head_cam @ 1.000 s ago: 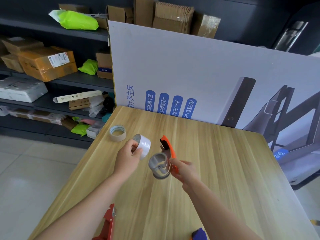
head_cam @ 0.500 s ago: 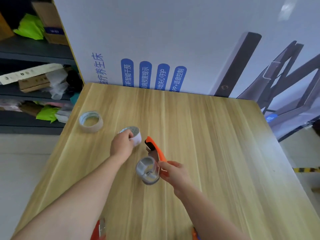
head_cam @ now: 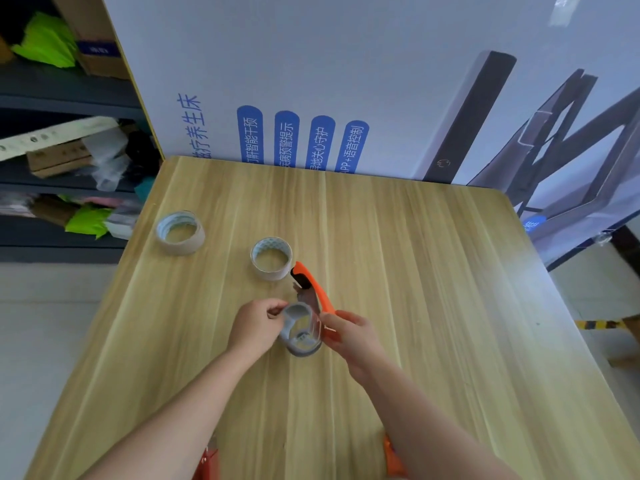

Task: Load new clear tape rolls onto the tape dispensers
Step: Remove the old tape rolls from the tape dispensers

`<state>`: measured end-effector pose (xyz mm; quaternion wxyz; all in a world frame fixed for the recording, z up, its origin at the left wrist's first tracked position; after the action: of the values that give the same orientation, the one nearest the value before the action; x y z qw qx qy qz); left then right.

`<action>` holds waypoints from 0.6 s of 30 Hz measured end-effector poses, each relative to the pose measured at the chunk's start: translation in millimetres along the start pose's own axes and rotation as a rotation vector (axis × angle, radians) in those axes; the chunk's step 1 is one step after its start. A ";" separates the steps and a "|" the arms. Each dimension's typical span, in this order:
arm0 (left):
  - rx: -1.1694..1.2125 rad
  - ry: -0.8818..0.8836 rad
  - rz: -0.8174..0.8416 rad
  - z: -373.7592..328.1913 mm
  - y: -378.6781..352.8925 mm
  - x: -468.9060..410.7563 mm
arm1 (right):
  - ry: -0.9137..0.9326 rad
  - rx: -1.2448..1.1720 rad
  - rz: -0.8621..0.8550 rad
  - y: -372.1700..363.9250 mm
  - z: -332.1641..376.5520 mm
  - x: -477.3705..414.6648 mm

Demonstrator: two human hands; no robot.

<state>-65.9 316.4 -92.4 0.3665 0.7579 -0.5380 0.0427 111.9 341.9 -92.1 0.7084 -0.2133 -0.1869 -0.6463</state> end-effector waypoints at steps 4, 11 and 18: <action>-0.057 -0.050 -0.078 -3.9 3.7 30.7 | 0.010 0.158 0.078 8.3 -0.7 23.9; -0.257 -0.095 -0.100 23.1 -10.3 97.8 | 0.046 0.522 0.265 31.8 -26.3 78.7; -0.385 -0.030 -0.114 74.4 -36.9 180.6 | 0.173 0.937 0.434 51.1 -82.4 134.9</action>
<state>16.3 135.7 -82.5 0.4983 0.7038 -0.4978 -0.0930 174.7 188.1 -91.4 0.8582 0.1471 -0.3485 -0.3470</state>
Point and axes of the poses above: each hand's wrist, its own x-axis away from the middle knuckle, its own y-axis out of the back of the hand, z = x × y, the point moved 5 cm from there along -x, towards the middle knuckle, and after that the axes turned 11 degrees about y, right-handed, at the moved point
